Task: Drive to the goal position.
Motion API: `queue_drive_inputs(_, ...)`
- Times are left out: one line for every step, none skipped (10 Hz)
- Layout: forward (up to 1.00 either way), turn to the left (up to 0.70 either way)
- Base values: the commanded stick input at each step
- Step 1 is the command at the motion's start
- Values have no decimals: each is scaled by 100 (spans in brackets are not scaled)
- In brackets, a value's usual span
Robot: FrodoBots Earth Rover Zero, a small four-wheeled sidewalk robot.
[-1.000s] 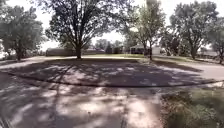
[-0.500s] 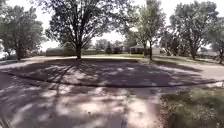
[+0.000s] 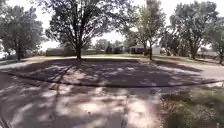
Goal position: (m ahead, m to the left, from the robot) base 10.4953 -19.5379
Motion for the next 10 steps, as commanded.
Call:
queue_drive_inputs(4,0)
queue_drive_inputs(4,0)
queue_drive_inputs(4,0)
queue_drive_inputs(4,0)
queue_drive_inputs(4,0)
queue_drive_inputs(4,0)
queue_drive_inputs(4,0)
queue_drive_inputs(5,0)
queue_drive_inputs(4,0)
queue_drive_inputs(4,0)
